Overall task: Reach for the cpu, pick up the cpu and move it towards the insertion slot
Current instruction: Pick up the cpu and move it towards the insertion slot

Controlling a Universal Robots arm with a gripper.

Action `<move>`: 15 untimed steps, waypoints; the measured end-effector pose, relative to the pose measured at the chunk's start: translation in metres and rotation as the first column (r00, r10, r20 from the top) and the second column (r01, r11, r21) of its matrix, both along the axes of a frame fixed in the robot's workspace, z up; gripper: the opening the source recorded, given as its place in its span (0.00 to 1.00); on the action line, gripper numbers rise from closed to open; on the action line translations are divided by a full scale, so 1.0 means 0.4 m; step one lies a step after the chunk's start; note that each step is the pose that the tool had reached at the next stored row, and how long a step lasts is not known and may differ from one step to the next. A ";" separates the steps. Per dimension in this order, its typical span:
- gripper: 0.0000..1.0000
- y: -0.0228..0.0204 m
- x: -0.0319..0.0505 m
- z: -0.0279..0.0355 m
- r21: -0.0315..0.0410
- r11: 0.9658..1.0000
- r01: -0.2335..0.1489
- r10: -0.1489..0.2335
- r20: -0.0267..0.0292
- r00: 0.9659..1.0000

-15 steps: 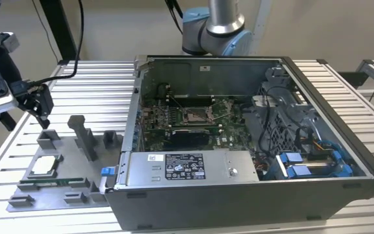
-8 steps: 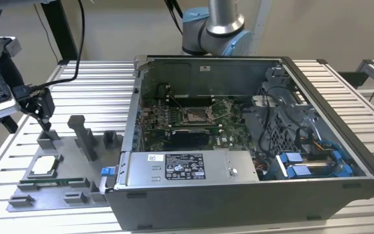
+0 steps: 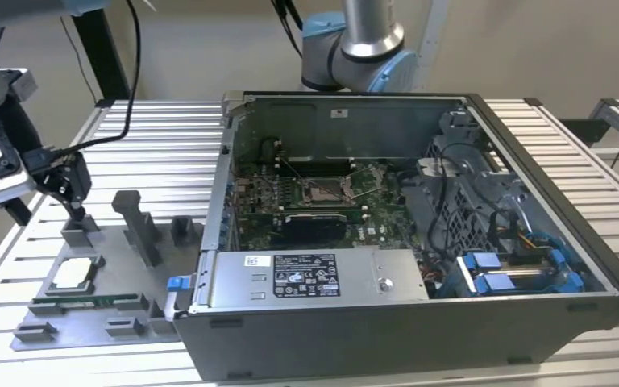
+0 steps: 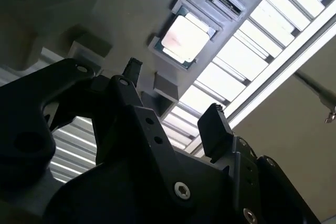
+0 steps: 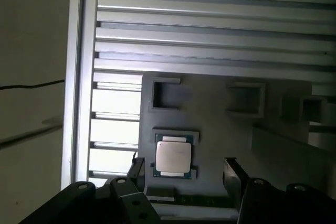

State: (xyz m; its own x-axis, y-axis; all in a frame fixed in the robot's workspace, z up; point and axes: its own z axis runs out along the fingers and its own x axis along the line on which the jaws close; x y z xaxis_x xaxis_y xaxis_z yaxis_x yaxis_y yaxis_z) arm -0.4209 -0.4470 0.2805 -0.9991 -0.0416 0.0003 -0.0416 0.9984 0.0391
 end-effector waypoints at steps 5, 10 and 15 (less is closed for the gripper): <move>1.00 0.000 -0.005 -0.022 0.000 1.000 0.025 -0.025 0.000 1.000; 1.00 0.000 -0.007 -0.043 0.000 0.999 0.039 -0.039 0.000 0.999; 1.00 -0.008 -0.007 -0.063 0.000 0.999 0.039 -0.039 0.000 0.999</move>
State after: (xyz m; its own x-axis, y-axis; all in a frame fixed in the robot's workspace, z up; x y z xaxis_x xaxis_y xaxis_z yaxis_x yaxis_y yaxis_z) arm -0.4238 -0.4501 0.2551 -1.0000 -0.0025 0.0005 -0.0025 0.9992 0.0387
